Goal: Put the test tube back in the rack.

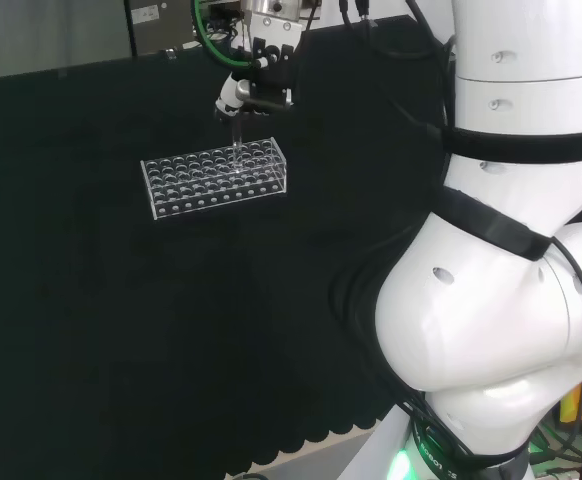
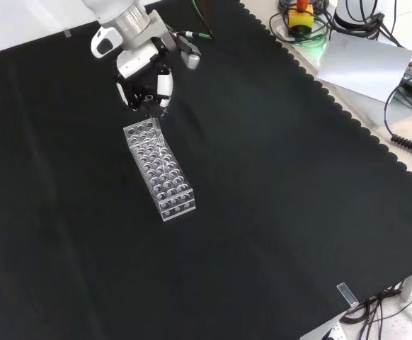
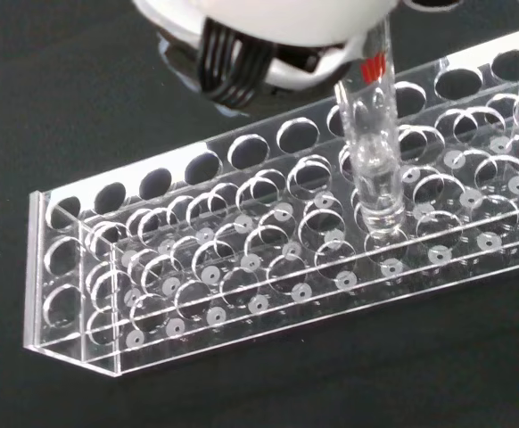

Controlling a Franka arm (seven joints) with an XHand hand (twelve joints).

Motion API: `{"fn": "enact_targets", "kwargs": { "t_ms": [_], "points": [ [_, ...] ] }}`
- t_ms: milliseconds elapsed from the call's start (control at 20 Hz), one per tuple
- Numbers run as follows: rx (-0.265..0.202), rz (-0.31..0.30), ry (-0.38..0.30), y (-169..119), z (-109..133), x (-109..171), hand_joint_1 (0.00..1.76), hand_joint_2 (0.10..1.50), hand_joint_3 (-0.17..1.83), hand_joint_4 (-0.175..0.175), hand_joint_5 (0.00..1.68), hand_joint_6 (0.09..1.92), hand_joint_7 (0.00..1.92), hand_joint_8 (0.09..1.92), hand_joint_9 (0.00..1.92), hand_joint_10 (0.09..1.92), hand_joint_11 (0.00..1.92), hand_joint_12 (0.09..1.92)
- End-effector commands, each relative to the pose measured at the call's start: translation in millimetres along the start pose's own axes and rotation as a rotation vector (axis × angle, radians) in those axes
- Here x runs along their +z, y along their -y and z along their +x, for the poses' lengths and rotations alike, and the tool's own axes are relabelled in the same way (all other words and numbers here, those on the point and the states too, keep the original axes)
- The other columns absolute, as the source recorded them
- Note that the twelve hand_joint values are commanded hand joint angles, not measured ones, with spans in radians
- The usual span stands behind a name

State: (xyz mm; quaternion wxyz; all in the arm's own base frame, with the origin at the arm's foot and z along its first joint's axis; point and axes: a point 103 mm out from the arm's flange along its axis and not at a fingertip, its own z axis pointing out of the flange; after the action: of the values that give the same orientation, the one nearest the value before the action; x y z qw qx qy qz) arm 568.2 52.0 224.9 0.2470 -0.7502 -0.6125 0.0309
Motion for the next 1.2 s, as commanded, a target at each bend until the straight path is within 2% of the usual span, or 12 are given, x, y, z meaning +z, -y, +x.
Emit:
{"fn": "enact_targets", "kwargs": {
  "t_ms": [50, 350, 650, 1200],
  "points": [
    [0.005, 0.001, -0.003, -1.1, -1.4, 2.3, 1.23, 0.69, 0.57, -0.175, 1.32, 0.54, 1.72, 0.5, 1.64, 0.71, 1.3, 0.87],
    [0.005, 0.02, 0.003, -2.9, 0.0, 4.1, 1.23, 0.69, 0.57, -0.175, 1.32, 0.54, 1.72, 0.51, 1.64, 0.71, 1.3, 0.87],
    [-0.005, 0.031, 0.001, -7.0, 7.0, 20.2, 1.23, 0.69, 0.57, -0.175, 1.32, 0.54, 1.72, 0.51, 1.64, 0.71, 1.3, 0.87],
    [0.002, 0.06, -0.002, -8.8, 3.7, 28.3, 1.23, 0.69, 0.57, -0.175, 1.32, 0.54, 1.71, 0.51, 1.64, 0.72, 1.3, 0.87]
  ]
}}
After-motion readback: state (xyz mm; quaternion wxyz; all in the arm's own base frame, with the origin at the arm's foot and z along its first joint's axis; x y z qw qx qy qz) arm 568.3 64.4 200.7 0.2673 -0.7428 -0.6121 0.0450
